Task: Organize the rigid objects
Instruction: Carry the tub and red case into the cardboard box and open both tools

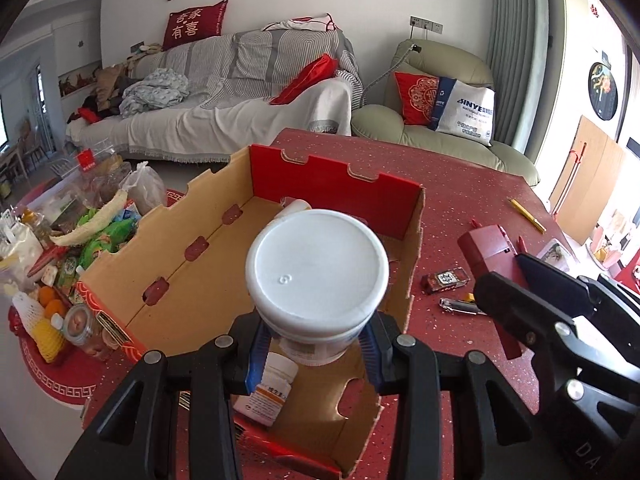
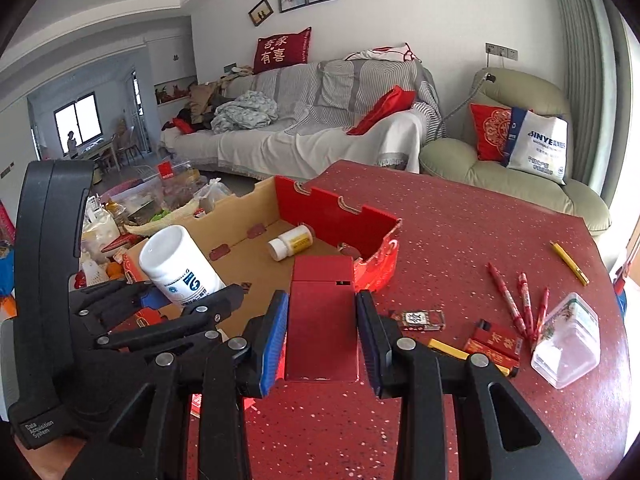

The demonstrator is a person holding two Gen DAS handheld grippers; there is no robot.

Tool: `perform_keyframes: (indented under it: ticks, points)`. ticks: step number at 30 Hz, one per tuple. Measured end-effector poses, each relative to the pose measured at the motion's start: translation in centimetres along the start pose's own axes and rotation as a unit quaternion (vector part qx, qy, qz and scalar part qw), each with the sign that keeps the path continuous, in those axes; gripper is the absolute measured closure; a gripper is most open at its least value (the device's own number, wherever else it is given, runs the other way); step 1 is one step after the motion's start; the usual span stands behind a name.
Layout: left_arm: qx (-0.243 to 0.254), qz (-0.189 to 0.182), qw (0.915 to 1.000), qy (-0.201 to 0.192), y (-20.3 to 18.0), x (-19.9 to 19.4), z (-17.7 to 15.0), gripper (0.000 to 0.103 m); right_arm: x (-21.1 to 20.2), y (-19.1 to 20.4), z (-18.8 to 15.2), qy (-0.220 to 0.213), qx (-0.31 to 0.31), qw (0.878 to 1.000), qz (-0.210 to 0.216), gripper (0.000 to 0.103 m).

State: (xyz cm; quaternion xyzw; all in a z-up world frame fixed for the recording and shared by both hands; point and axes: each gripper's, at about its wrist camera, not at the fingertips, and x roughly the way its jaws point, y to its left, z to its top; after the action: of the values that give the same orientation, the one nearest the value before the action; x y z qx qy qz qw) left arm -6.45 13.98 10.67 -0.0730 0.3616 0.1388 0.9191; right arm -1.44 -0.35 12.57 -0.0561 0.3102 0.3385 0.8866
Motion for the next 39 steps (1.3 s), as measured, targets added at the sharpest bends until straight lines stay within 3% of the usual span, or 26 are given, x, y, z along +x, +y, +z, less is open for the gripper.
perform_keyframes:
  ticks: [13,39]
  points:
    - [-0.018,0.032,0.9991,0.024,4.9,2.4,1.1,0.061,4.3,2.8,2.3,0.022,-0.017,0.999,0.023,0.067]
    - [-0.021,0.027,0.9965,0.076,7.1,6.7,2.4,0.061,9.4,3.7,3.9,0.056,-0.022,0.998,0.023,0.067]
